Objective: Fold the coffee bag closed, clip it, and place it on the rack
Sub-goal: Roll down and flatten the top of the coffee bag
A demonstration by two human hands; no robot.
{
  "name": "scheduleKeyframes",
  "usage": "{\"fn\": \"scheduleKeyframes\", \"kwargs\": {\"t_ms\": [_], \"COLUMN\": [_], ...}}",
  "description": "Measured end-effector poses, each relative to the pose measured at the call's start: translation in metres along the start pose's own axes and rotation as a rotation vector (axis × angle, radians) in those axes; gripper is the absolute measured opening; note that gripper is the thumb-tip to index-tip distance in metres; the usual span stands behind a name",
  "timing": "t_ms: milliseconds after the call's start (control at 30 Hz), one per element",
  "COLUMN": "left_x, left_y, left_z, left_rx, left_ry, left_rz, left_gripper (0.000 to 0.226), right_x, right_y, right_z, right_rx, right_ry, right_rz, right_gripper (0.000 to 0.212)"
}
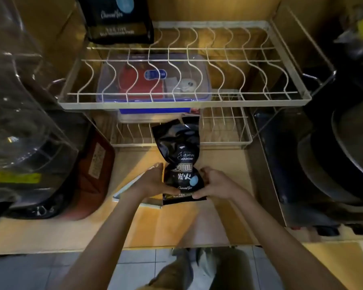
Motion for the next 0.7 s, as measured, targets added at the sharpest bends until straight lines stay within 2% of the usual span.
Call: {"fn": "scheduleKeyframes", "kwargs": {"t_ms": [67, 133, 233, 333, 400, 500, 600, 700], "left_x": [0.005, 0.008, 0.012, 0.01, 0.007, 0.003, 0.003, 0.001], "left_y": [0.004, 0.009, 0.019, 0.019, 0.015, 0.008, 0.009, 0.008], "left_z": [-0.004, -0.011, -0.019, -0.018, -0.017, -0.013, -0.015, -0.02], "left_rx": [-0.188, -0.289, -0.371, -0.319, -0.261, -0.2, -0.123, -0.054], "left_ry": [0.009, 0.039, -0.025, -0.13, -0.205, -0.354, -0.462, -0.506], "left_rz": [-0.017, -0.014, -0.003, -0.049, -0.144, -0.242, -0.283, -0.249], "left_gripper": [0.091, 0.094, 0.094, 0.092, 0.094, 0.085, 0.074, 0.063], "right_x": [0.007, 0.011, 0.02, 0.016, 0.01, 0.003, 0.004, 0.009], "right_y": [-0.005, -0.012, -0.025, -0.024, -0.019, -0.012, -0.011, -0.021], "right_z": [-0.003, -0.011, -0.017, -0.015, -0.015, -0.016, -0.02, -0.028], "right_rx": [0.135, 0.224, 0.338, 0.317, 0.236, 0.247, 0.285, 0.285], "right_ry": [-0.064, -0.084, -0.078, -0.174, -0.272, -0.453, -0.576, -0.623], "right_rz": [-0.002, 0.0, 0.002, 0.017, 0.091, 0.233, 0.279, 0.266], "right_gripper": [0.076, 0.079, 0.08, 0.058, 0.057, 0.062, 0.041, 0.045]}}
Point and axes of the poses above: each hand's wrist, its own x-axis towards the middle knuckle, its own z-axis out of the back of the hand, y = z × x, the point moved 4 cm from there along x, towards the middle knuckle, and after that the axes turned 6 degrees about -y, right-handed, at the moved point
